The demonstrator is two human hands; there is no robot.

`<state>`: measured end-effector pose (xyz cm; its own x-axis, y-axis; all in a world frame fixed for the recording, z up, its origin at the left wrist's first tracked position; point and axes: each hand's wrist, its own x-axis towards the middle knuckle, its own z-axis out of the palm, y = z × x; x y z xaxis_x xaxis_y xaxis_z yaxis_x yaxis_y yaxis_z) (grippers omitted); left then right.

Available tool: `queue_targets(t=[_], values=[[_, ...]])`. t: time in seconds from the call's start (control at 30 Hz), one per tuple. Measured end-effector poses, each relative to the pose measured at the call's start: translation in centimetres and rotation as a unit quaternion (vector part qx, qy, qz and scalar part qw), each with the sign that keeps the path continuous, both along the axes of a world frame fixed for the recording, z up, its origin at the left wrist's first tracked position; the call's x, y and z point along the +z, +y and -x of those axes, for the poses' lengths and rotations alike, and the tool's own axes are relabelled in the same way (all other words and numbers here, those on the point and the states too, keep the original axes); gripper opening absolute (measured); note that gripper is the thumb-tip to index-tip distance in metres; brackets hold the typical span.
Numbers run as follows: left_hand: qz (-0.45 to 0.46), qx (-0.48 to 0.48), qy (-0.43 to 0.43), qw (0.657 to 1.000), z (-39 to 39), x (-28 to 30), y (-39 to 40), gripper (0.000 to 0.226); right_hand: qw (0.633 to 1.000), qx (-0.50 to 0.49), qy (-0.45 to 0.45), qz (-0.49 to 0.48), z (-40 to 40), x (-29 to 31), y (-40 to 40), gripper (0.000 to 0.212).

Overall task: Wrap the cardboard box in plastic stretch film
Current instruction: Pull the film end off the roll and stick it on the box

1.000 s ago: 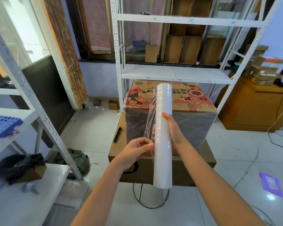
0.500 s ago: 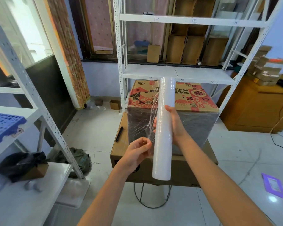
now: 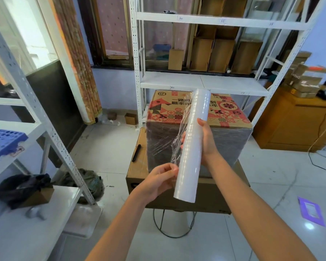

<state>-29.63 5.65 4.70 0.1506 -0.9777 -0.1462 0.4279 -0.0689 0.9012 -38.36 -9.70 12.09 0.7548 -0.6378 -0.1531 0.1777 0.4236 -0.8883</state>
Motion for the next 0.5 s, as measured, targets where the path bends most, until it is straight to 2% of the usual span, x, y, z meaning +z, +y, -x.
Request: queue_targets(t=[0.23, 0.37, 0.5], values=[[0.013, 0.033, 0.009, 0.999, 0.26, -0.87, 0.29, 0.009, 1.000, -0.006, -0.005, 0.015, -0.09, 0.19, -0.46, 0.053], [0.029, 0.067, 0.051, 0.996, 0.29, -0.91, 0.25, 0.008, 1.000, -0.021, -0.011, 0.007, -0.21, 0.22, -0.65, 0.048], [0.046, 0.043, 0.054, 0.997, 0.03, -0.39, 0.47, 0.008, 1.000, -0.018, 0.007, 0.005, -0.08, 0.32, -0.97, 0.048]])
